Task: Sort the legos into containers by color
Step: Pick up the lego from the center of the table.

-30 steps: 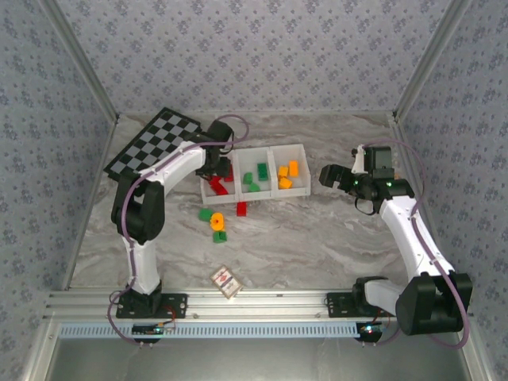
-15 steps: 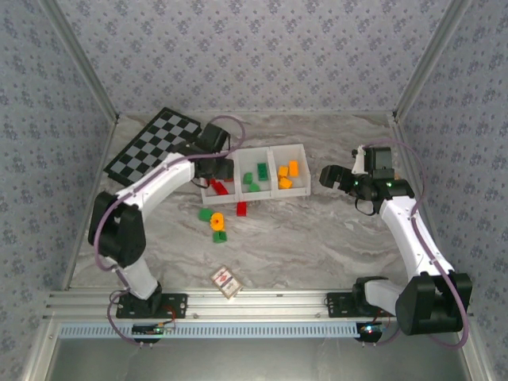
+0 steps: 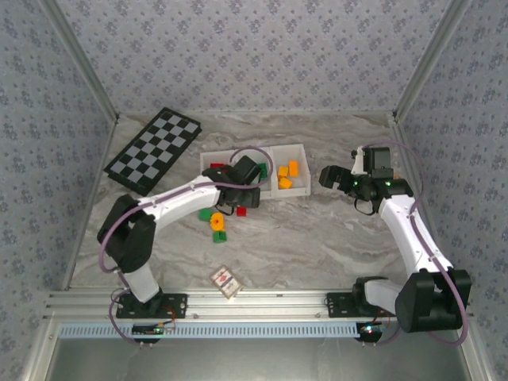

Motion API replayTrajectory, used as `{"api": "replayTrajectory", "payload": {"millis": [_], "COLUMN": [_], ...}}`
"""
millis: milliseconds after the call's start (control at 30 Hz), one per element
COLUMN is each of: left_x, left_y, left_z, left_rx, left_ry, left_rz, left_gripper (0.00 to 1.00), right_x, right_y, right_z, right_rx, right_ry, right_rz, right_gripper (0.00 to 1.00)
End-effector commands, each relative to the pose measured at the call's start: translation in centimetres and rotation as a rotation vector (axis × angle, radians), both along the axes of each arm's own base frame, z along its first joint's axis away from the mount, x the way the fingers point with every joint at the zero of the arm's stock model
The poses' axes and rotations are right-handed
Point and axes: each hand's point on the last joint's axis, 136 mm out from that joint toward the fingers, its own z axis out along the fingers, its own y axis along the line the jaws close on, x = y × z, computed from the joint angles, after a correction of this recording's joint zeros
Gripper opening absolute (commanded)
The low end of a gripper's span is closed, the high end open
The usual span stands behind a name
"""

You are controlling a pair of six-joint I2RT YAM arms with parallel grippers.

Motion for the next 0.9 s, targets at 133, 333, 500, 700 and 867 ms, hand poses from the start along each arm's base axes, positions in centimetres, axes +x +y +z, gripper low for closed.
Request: {"api": "replayTrajectory", "payload": {"millis": [133, 333, 500, 700, 867], "left_x": [0.2, 0.5, 0.9, 1.2, 1.4], "left_y": [-0.7, -0.5, -0.5, -0.6, -0.5], "left_z": [-3.3, -4.9, -6.3, -7.5, -8.1], "left_rx": [0.003, 0.029, 0.039, 0.024, 0.016], "left_ry": [0.031, 0.049, 0.072, 0.096, 0.106], "left_rz": [0.099, 0.125, 0.139, 0.151, 0.158], "left_gripper": [0.83, 0.8, 0.75, 0.67, 0.57], "right_x": [-0.2, -0.2, -0.3, -0.2, -0.2], "right_y": [0.1, 0.2, 0.2, 0.2, 0.2], "right_z": [-0.2, -0.2, -0.2, -0.1, -0.1], "right_rx": [0.019, 0.022, 0.023, 0.026, 0.025], "right_ry": [0.01, 0.009, 0.01, 0.009, 0.01], "right_rz": [0.0, 0.003, 0.002, 0.003, 0.002], "right_gripper": [1.0, 1.0, 1.0, 1.0, 1.0]}}
